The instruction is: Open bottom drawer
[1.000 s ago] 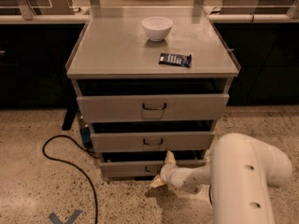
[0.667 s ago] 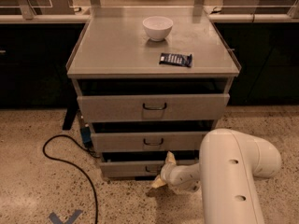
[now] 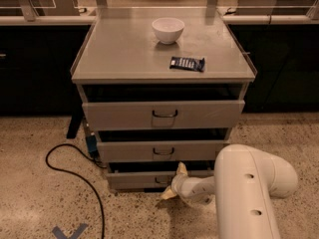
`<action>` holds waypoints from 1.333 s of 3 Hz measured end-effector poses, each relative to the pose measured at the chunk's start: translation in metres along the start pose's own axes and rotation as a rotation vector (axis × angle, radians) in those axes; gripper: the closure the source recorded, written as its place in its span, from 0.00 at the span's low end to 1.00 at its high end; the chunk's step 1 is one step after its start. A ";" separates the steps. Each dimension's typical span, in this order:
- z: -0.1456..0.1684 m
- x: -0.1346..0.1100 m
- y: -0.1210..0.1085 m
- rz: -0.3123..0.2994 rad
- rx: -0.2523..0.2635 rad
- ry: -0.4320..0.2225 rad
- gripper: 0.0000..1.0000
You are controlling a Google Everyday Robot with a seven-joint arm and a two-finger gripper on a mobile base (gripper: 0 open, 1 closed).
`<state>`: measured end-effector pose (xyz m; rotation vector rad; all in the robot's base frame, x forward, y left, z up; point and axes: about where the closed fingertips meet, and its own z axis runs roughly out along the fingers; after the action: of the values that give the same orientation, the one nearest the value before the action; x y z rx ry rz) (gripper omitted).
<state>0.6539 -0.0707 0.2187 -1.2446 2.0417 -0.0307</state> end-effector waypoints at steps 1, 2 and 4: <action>0.048 0.011 0.031 0.051 -0.063 -0.047 0.00; 0.059 0.008 0.047 0.071 -0.106 -0.065 0.00; 0.059 0.008 0.045 0.072 -0.107 -0.064 0.00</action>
Offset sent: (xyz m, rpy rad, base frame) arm 0.0732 0.0650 -0.1181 0.2605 0.0665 0.0259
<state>0.6523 -0.0328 0.1545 -1.2192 2.0538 0.1522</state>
